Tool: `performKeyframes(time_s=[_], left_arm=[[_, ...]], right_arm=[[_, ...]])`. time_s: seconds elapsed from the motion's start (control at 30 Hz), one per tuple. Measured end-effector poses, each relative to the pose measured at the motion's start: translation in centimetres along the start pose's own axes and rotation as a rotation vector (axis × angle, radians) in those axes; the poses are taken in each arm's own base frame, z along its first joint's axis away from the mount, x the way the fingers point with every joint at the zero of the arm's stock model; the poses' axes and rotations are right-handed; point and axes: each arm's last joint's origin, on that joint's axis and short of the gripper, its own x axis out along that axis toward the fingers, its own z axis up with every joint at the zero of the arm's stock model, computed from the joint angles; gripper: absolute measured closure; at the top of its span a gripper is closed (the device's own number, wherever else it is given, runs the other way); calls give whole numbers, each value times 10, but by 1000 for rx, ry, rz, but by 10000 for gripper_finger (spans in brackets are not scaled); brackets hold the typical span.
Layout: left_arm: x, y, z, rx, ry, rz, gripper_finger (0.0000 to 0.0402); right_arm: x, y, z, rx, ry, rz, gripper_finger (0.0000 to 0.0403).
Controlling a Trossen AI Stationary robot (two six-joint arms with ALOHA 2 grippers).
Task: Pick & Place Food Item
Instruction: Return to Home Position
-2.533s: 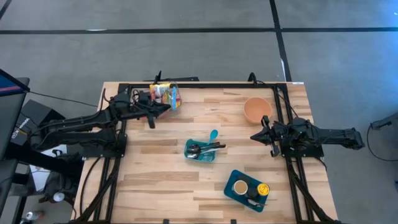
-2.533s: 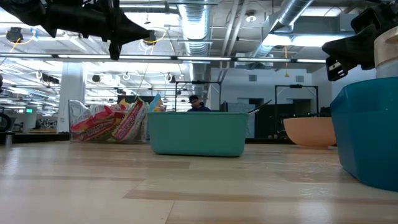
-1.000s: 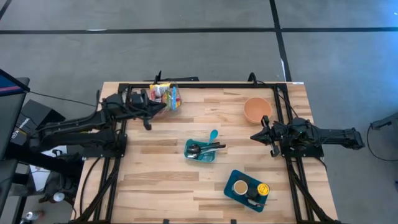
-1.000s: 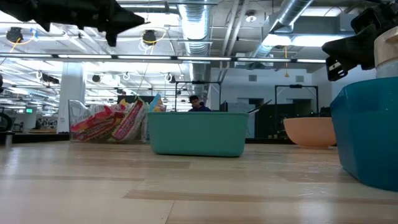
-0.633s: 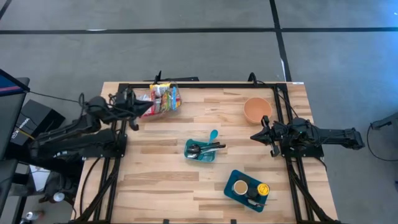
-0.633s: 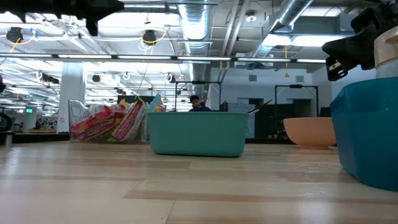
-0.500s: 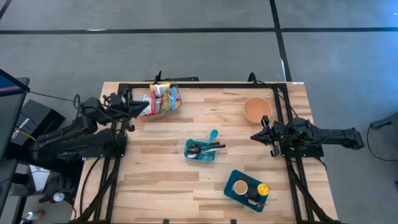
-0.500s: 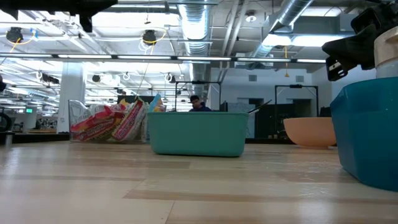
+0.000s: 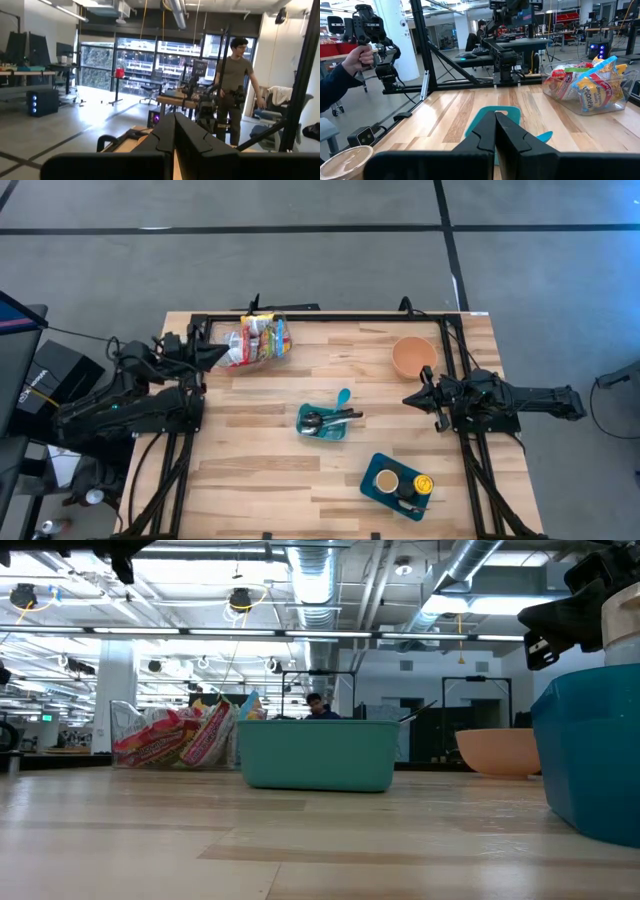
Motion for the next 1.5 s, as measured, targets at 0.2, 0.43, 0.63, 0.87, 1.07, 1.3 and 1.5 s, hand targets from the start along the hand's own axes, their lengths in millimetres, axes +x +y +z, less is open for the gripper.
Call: performKeyframes(time_s=[0.2,0.43,0.63,0.87,1.07,1.3,1.5], left_arm=[[-8,-2,4,-5,-45,-7,399],[-14,-2,4,-15,-37,-6,399],[-21,-4,7,-24,-76,-12,399],[-31,-5,8,-34,-97,-17,399],[-38,-6,7,-38,-105,-19,399],[-40,-6,8,-38,-112,-20,399],[-38,-5,6,-38,-121,-21,399]], right_arm=[[0,0,0,0,0,0,403],[0,0,0,0,0,0,403],[0,0,0,0,0,0,403],[0,0,0,0,0,0,403],[0,0,0,0,0,0,403],[0,0,0,0,0,0,403],[0,0,0,0,0,0,403]])
